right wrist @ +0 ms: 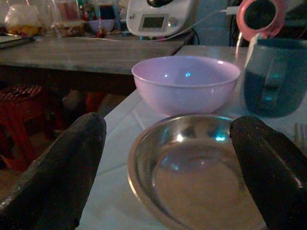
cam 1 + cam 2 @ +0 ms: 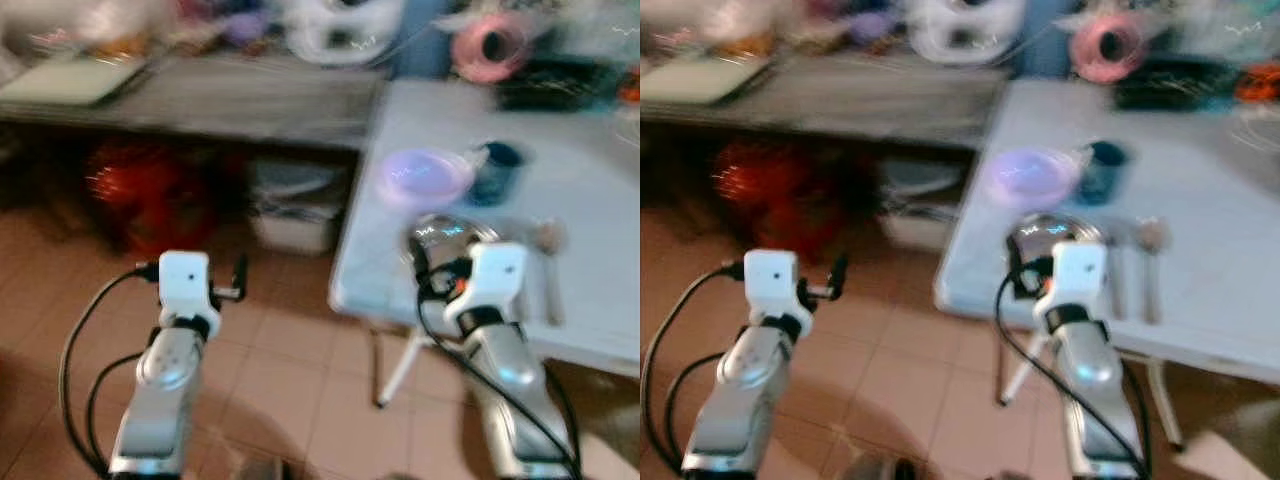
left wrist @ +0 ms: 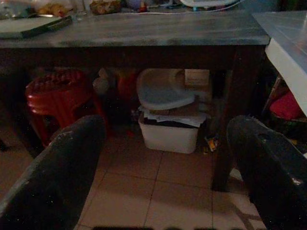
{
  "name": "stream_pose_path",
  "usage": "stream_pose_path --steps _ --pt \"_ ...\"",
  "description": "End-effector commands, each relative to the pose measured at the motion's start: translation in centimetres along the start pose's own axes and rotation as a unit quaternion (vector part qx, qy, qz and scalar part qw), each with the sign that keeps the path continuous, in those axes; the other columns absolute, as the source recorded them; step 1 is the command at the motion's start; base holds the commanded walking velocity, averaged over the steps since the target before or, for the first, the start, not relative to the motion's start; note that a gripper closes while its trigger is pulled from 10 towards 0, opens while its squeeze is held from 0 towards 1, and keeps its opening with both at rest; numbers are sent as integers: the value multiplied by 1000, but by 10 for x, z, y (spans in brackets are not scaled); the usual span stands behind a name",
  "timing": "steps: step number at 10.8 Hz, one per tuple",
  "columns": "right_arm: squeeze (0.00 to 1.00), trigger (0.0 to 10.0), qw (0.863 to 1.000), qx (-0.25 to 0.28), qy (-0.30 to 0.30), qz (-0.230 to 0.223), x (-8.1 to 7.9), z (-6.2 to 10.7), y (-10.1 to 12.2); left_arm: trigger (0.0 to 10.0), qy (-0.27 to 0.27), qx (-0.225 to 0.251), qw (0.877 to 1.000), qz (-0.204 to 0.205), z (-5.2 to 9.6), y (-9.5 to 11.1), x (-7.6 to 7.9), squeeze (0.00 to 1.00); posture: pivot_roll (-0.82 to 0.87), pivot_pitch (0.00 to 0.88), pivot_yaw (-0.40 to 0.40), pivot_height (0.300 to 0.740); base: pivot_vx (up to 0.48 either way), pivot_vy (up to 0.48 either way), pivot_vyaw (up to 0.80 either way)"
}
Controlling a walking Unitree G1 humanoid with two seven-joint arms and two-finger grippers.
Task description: Setting the table
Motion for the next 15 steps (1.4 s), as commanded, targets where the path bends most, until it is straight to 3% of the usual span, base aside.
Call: stream_pose_path --steps 1,5,6,10,15 --pt "0 10000 1000 -8 -6 -6 3 1 -3 10000 -8 4 1000 -3 0 4 4 0 -28 53 39 740 244 -349 0" --pt "0 10000 1000 -9 -1 -2 1 2 -4 10000 -10 2 1000 -1 2 2 6 0 -27 58 31 740 264 -392 0" --pt "0 10000 1000 -6 -1 0 1 0 -1 10000 -5 8 1000 16 2 4 4 0 -29 58 34 740 0 0 0" --pt "0 10000 1000 7 1 7 2 -13 7 10000 -2 10 1000 8 2 5 5 0 -26 81 38 740 0 0 0" --pt "0 10000 1000 -19 19 2 0 -31 -3 10000 -11 0 1000 5 7 2 8 0 -7 122 45 740 0 0 0"
Point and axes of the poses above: a point about 5 cm out from each wrist's last joint towards the gripper, its own z axis pointing back from the gripper into the wrist, its own y axis along the axis of the wrist's last joint, x = y × z, the point moved 6 cm from there along -z, pointing out of the wrist towards the gripper, and after that the axes turned 15 degrees about z, right-handed, at the moved point
